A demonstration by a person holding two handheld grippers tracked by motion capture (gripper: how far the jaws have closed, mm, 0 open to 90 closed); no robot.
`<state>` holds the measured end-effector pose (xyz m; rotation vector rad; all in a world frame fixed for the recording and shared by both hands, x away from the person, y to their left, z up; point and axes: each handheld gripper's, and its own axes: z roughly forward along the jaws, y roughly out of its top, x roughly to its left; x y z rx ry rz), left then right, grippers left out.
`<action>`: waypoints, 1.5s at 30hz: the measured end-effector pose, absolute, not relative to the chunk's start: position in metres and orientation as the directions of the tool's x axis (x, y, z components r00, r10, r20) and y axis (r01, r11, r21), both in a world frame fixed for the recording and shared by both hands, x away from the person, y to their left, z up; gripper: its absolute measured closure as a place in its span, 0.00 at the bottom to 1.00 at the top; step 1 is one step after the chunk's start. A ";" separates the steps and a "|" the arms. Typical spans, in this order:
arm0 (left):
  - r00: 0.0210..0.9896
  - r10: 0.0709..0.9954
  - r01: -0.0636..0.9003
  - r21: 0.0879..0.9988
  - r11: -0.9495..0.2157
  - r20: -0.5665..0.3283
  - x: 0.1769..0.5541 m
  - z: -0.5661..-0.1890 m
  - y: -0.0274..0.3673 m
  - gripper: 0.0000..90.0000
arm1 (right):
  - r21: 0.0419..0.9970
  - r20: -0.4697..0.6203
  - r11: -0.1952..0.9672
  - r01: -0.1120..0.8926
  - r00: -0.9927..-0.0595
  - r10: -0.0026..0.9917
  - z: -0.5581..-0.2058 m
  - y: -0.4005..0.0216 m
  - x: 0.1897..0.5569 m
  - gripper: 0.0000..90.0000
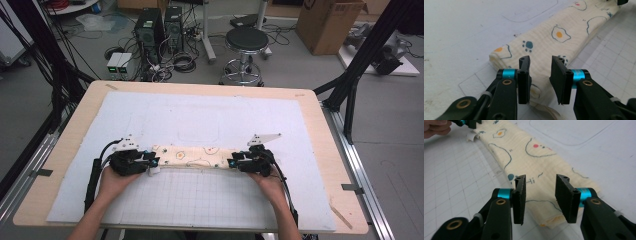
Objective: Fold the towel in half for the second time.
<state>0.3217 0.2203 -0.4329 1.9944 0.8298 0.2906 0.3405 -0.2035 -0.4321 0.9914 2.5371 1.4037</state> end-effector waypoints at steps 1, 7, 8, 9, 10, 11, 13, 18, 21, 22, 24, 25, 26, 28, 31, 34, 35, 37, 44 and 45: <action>0.745 0.656 0.435 0.834 -0.338 -0.123 0.321 -0.432 0.220 0.73 | 0.788 0.231 0.362 0.498 -0.784 0.576 -0.430 -0.204 0.339 0.64; 0.743 0.660 0.415 0.849 -0.327 -0.109 0.317 -0.428 0.221 0.68 | 0.821 0.217 0.305 0.482 -0.759 0.614 -0.421 -0.215 0.336 0.53; 0.741 0.662 0.414 0.850 -0.325 -0.107 0.317 -0.427 0.221 0.66 | 0.824 0.219 0.294 0.484 -0.751 0.622 -0.420 -0.216 0.335 0.50; 0.740 0.663 0.415 0.851 -0.321 -0.110 0.317 -0.427 0.222 0.65 | 0.827 0.216 0.287 0.484 -0.744 0.633 -0.419 -0.217 0.335 0.47; 0.738 0.665 0.416 0.853 -0.316 -0.114 0.317 -0.427 0.222 0.63 | 0.832 0.213 0.277 0.480 -0.738 0.640 -0.418 -0.219 0.335 0.45; 0.740 0.663 0.415 0.853 -0.317 -0.114 0.317 -0.426 0.223 0.63 | 0.833 0.218 0.270 0.484 -0.734 0.643 -0.418 -0.220 0.334 0.43; 0.736 0.667 0.414 0.856 -0.308 -0.117 0.316 -0.425 0.224 0.62 | 0.834 0.213 0.265 0.485 -0.724 0.656 -0.417 -0.221 0.333 0.40; 0.733 0.669 0.416 0.859 -0.298 -0.123 0.315 -0.424 0.226 0.57 | 0.838 0.205 0.255 0.483 -0.711 0.673 -0.416 -0.223 0.333 0.32; 0.729 0.673 0.418 0.860 -0.292 -0.126 0.314 -0.423 0.228 0.53 | 0.834 0.203 0.254 0.490 -0.699 0.685 -0.415 -0.223 0.332 0.26; 0.728 0.674 0.417 0.862 -0.289 -0.126 0.314 -0.422 0.229 0.51 | 0.833 0.203 0.254 0.492 -0.698 0.686 -0.416 -0.223 0.332 0.25; 0.725 0.677 0.417 0.863 -0.285 -0.127 0.313 -0.421 0.231 0.49 | 0.830 0.203 0.253 0.497 -0.692 0.693 -0.415 -0.224 0.331 0.23; 0.724 0.678 0.418 0.863 -0.285 -0.127 0.312 -0.421 0.232 0.48 | 0.829 0.203 0.253 0.498 -0.690 0.695 -0.414 -0.224 0.330 0.22; 0.723 0.680 0.417 0.863 -0.284 -0.125 0.311 -0.420 0.233 0.48 | 0.831 0.199 0.252 0.495 -0.689 0.697 -0.414 -0.225 0.330 0.21; 0.720 0.684 0.412 0.864 -0.287 -0.116 0.310 -0.419 0.236 0.47 | 0.832 0.195 0.251 0.495 -0.685 0.702 -0.413 -0.226 0.328 0.20; 0.716 0.689 0.412 0.866 -0.284 -0.115 0.307 -0.418 0.239 0.45 | 0.829 0.192 0.254 0.498 -0.680 0.708 -0.412 -0.228 0.326 0.18; 0.715 0.690 0.412 0.864 -0.289 -0.110 0.306 -0.418 0.241 0.43 | 0.830 0.180 0.256 0.496 -0.672 0.718 -0.412 -0.231 0.324 0.16; 0.713 0.693 0.415 0.862 -0.291 -0.109 0.305 -0.418 0.241 0.42 | 0.828 0.181 0.255 0.499 -0.669 0.721 -0.413 -0.232 0.323 0.15; 0.716 0.692 0.409 0.861 -0.303 -0.096 0.304 -0.417 0.241 0.41 | 0.828 0.175 0.255 0.499 -0.663 0.728 -0.413 -0.235 0.322 0.15; 0.712 0.697 0.408 0.860 -0.306 -0.090 0.298 -0.417 0.242 0.39 | 0.833 0.174 0.243 0.497 -0.653 0.737 -0.414 -0.245 0.313 0.14; 0.712 0.696 0.408 0.860 -0.307 -0.090 0.297 -0.417 0.242 0.38 | 0.832 0.177 0.242 0.500 -0.651 0.739 -0.414 -0.246 0.312 0.14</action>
